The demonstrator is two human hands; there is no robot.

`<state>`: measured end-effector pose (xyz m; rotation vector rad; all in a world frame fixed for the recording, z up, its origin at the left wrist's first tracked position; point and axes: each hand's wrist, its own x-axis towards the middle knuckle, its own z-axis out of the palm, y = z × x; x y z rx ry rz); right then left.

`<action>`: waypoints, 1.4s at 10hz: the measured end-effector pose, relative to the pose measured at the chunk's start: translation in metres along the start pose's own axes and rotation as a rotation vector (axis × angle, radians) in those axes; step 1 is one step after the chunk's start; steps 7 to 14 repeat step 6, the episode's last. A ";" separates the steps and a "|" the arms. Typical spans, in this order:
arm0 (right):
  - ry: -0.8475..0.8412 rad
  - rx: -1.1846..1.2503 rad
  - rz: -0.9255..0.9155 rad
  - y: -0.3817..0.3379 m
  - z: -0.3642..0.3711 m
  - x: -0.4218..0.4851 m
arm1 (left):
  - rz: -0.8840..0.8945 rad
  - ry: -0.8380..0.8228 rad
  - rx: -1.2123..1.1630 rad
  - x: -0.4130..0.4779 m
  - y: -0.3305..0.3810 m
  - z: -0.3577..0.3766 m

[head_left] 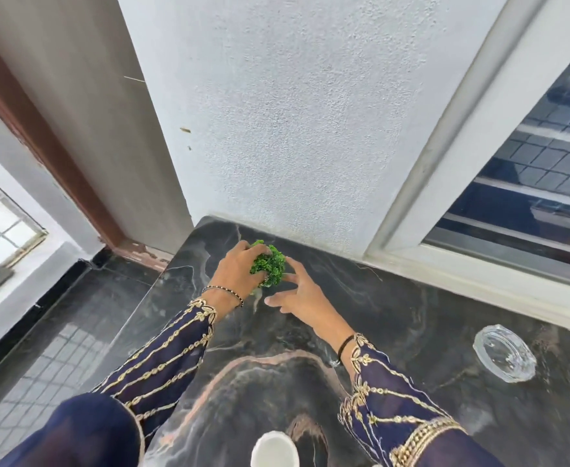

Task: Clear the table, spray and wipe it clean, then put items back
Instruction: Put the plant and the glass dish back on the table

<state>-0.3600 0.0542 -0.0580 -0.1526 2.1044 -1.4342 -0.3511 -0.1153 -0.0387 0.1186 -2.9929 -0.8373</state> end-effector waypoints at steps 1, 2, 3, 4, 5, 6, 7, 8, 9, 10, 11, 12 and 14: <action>0.012 0.020 0.010 -0.008 0.010 0.016 | 0.014 -0.033 0.005 0.014 -0.018 -0.006; 0.024 0.021 0.033 -0.011 0.017 0.024 | 0.034 -0.080 0.011 0.018 -0.029 -0.006; 0.033 0.030 0.051 -0.010 0.022 0.027 | 0.076 -0.062 0.006 0.018 -0.035 -0.006; 0.050 0.031 0.067 -0.009 0.025 0.025 | 0.084 -0.055 0.070 0.015 -0.034 -0.006; 0.073 0.021 0.081 -0.004 0.026 0.021 | 0.025 -0.035 0.130 0.009 -0.030 -0.002; 0.079 0.008 0.105 -0.001 0.026 0.013 | -0.012 0.005 0.174 0.001 -0.023 -0.003; 0.079 0.008 0.105 -0.001 0.026 0.013 | -0.012 0.005 0.174 0.001 -0.023 -0.003; 0.079 0.008 0.105 -0.001 0.026 0.013 | -0.012 0.005 0.174 0.001 -0.023 -0.003; 0.079 0.008 0.105 -0.001 0.026 0.013 | -0.012 0.005 0.174 0.001 -0.023 -0.003; 0.079 0.008 0.105 -0.001 0.026 0.013 | -0.012 0.005 0.174 0.001 -0.023 -0.003; 0.079 0.008 0.105 -0.001 0.026 0.013 | -0.012 0.005 0.174 0.001 -0.023 -0.003; 0.079 0.008 0.105 -0.001 0.026 0.013 | -0.012 0.005 0.174 0.001 -0.023 -0.003; 0.079 0.008 0.105 -0.001 0.026 0.013 | -0.012 0.005 0.174 0.001 -0.023 -0.003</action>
